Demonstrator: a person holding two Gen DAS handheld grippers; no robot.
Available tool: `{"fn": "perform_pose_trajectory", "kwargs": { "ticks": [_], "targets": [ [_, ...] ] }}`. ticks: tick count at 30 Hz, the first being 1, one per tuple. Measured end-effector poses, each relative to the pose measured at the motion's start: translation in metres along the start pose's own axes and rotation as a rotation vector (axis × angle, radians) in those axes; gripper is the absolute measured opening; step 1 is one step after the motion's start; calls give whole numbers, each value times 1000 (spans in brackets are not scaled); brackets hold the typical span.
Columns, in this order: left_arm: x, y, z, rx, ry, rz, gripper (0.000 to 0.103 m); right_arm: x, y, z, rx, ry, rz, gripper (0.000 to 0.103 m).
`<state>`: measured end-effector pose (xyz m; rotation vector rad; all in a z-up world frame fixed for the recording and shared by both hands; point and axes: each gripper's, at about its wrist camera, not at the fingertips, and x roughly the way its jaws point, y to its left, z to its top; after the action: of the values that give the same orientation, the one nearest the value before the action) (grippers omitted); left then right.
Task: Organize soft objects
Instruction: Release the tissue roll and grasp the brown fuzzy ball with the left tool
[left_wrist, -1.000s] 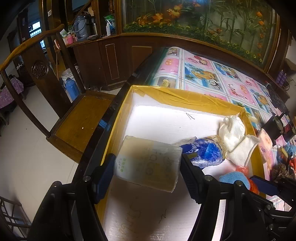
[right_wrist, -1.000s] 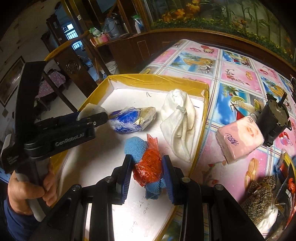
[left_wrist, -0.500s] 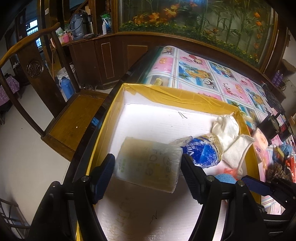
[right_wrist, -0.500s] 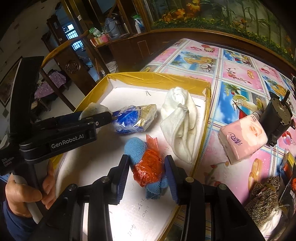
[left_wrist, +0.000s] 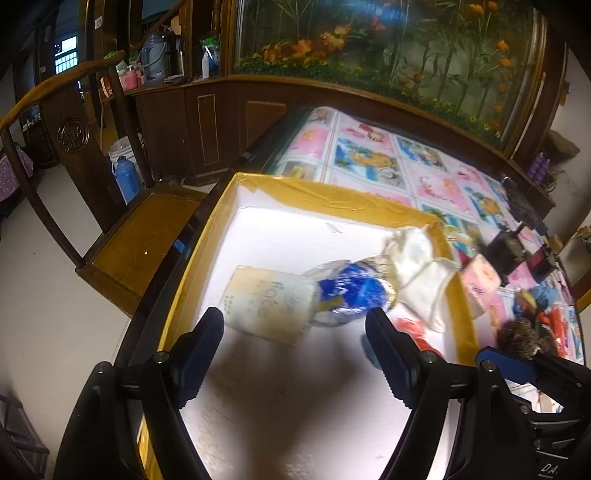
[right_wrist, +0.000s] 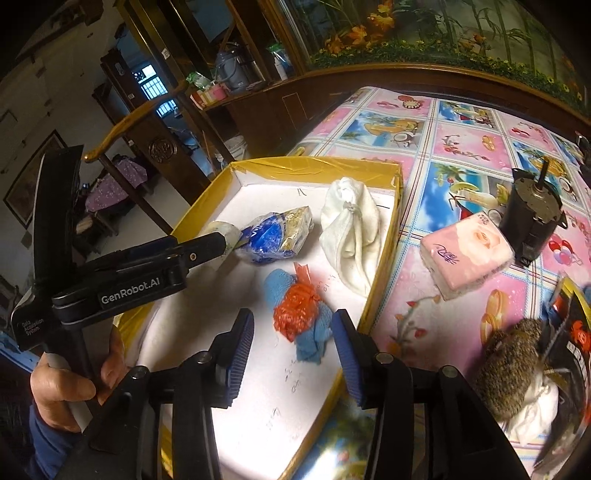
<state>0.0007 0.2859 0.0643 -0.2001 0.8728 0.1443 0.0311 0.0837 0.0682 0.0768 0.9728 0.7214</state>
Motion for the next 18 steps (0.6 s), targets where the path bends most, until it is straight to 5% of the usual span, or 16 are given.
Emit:
{"fn": "perform_pose_trajectory", "kwargs": {
  "ticks": [6, 18],
  "targets": [
    [-26, -27, -17, 16, -41, -66, 82, -33, -16, -18, 30, -41, 36, 53],
    [-44, -114, -48, 146, -27, -216, 83, -129, -96, -61, 144, -197, -34, 53]
  ]
}}
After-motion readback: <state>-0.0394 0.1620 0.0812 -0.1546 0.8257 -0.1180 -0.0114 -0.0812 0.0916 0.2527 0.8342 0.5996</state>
